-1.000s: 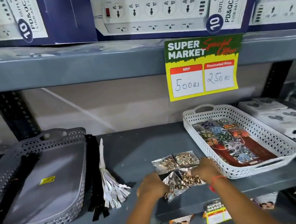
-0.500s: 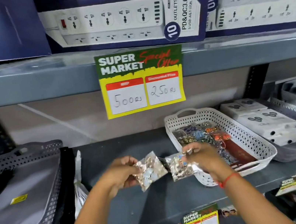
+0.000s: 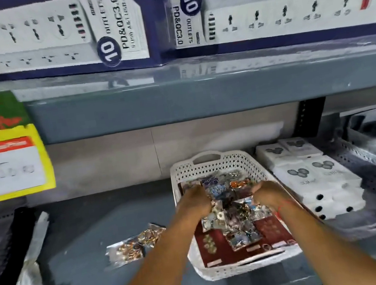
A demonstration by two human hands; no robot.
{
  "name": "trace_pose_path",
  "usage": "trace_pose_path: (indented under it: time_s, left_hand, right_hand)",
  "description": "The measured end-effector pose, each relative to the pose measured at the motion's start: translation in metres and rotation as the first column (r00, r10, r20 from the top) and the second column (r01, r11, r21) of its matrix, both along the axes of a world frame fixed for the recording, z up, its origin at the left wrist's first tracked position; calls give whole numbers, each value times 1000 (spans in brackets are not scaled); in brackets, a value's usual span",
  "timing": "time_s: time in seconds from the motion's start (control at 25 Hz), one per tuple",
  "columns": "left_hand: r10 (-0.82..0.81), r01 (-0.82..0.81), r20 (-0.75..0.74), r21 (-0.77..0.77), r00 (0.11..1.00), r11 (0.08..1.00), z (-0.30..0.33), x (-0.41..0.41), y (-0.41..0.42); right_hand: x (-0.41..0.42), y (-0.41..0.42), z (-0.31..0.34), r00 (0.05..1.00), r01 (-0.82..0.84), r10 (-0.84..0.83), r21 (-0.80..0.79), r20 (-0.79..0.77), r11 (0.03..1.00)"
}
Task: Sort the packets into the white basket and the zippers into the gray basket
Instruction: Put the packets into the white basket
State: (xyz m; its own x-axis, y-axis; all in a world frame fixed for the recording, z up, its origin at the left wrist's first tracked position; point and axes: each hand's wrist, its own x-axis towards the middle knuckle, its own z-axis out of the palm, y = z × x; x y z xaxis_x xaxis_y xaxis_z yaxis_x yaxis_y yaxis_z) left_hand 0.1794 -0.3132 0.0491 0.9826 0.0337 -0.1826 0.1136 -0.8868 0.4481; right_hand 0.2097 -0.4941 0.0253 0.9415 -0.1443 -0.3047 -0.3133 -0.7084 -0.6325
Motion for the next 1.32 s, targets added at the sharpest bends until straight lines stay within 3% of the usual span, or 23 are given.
trace_pose_path:
  time_s: [0.12, 0.32, 0.44, 0.56, 0.68, 0.8, 0.92, 1.0, 1.12, 1.24, 1.32]
  left_hand:
    - [65, -66, 11, 119, 998, 991, -10, 5, -6]
    - [44, -29, -31, 381, 999, 924, -19, 3, -15]
    - [-17, -22, 95, 401, 995, 916, -13, -3, -10]
    - [146, -219, 312, 213, 939, 952, 0, -12, 31]
    - [425, -455, 237, 86, 873, 886, -13, -33, 123]
    - [425, -424, -72, 38, 902, 905, -35, -66, 180]
    - [358, -349, -115, 94, 927, 933, -47, -74, 184]
    - [289, -273, -113, 139, 951, 952, -48, -68, 187]
    - [209, -187, -239, 109, 948, 976, -44, -62, 191]
    - [156, -205, -273, -164, 949, 965, -42, -69, 198]
    - [195, -312, -330, -351, 923, 883, -40, -77, 208]
  right_hand:
    - [9, 0, -14, 999, -30, 38, -211, 36, 977]
    - [6, 0, -18, 988, -89, 135, -440, 74, 894]
    - [-3, 13, -6, 964, -75, 210, -589, 164, 804]
    - [-15, 53, 20, 881, -78, 241, -379, 407, 922]
    - [-38, 130, 37, 795, -299, 331, -145, 509, 943]
    - [-60, 205, 22, 738, -539, 591, -242, 326, 807]
    - [-58, 235, -6, 747, -596, 665, -442, 2, 670]
    - [-51, 242, -20, 800, -557, 593, -479, -90, 679]
    - [-43, 245, -26, 833, -509, 541, -537, -111, 673]
    - [-43, 240, -23, 861, -484, 498, -479, -109, 732]
    - [-46, 240, -20, 873, -472, 481, -389, -80, 791]
